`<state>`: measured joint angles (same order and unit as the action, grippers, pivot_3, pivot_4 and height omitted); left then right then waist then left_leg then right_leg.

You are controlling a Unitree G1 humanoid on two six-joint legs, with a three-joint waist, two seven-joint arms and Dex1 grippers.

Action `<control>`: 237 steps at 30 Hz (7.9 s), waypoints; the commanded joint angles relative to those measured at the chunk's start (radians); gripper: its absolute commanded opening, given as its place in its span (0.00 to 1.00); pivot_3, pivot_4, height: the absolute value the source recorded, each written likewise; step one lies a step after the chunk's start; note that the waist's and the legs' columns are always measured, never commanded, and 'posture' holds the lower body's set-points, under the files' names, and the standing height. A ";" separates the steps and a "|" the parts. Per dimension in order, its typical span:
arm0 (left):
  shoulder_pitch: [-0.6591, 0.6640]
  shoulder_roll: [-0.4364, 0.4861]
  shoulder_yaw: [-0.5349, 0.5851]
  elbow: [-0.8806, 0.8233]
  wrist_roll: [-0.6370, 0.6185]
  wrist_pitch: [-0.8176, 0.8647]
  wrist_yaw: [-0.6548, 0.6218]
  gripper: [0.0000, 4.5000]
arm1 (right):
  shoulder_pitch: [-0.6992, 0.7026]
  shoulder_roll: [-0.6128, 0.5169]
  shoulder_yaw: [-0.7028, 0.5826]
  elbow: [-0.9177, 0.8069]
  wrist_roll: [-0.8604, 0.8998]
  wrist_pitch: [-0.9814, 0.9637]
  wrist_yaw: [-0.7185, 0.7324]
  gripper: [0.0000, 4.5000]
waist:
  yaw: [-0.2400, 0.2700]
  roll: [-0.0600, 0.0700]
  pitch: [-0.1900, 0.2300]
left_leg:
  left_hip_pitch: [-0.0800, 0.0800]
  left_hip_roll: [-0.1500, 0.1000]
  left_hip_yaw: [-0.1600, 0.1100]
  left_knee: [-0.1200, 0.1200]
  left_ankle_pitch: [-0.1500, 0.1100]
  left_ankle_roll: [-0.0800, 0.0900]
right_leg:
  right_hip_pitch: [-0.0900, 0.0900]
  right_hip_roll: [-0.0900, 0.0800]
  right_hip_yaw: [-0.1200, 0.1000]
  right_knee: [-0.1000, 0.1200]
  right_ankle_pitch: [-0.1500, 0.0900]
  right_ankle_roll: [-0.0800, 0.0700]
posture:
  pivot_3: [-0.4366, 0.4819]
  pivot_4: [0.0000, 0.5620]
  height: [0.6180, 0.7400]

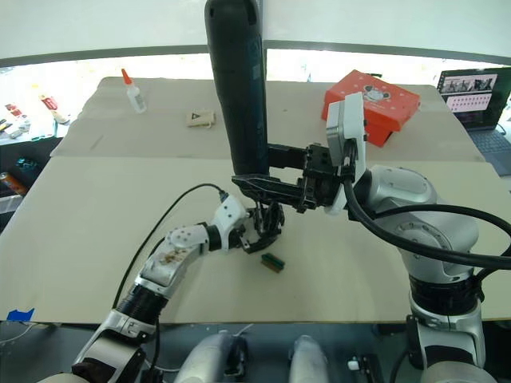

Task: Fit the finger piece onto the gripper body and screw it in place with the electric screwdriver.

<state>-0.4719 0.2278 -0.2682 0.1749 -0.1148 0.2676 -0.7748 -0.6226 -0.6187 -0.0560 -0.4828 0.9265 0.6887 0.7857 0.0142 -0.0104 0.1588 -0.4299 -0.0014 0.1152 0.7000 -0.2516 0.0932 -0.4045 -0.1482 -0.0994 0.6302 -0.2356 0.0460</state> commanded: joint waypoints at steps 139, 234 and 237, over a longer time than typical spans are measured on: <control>-0.108 -0.030 0.016 0.194 0.021 -0.202 -0.158 0.50 | -0.023 0.085 0.083 0.122 -0.300 -0.185 0.199 0.43 | -0.001 -0.001 0.000 | -0.004 0.000 0.000 0.004 -0.002 0.003 | 0.000 0.000 -0.001 0.000 0.002 0.003 | 0.48 0.27 1.00; -0.126 -0.017 0.013 0.222 0.007 -0.155 -0.205 0.73 | -0.039 0.079 -0.018 0.034 -0.060 -0.100 0.052 0.43 | -0.001 -0.001 -0.001 | -0.001 -0.001 0.000 0.003 -0.003 0.004 | 0.000 -0.004 -0.001 -0.003 0.003 0.003 | 0.48 0.27 1.00; -0.098 0.024 0.012 0.135 -0.022 -0.113 -0.265 1.00 | -0.065 0.057 -0.047 0.045 0.011 -0.033 0.040 0.43 | -0.004 0.000 -0.001 | -0.002 0.000 0.000 0.002 -0.003 0.004 | 0.000 -0.004 -0.001 -0.002 0.003 0.003 | 0.48 0.27 1.00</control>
<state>-0.5747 0.2414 -0.2598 0.3721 -0.1113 0.1381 -1.0098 -0.6472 -0.5488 -0.0348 -0.4002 0.8731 0.6449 0.8339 0.0101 -0.0107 0.1578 -0.4317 -0.0016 0.1153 0.7024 -0.2543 0.0972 -0.4050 -0.1517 -0.1003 0.6286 -0.2329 0.0486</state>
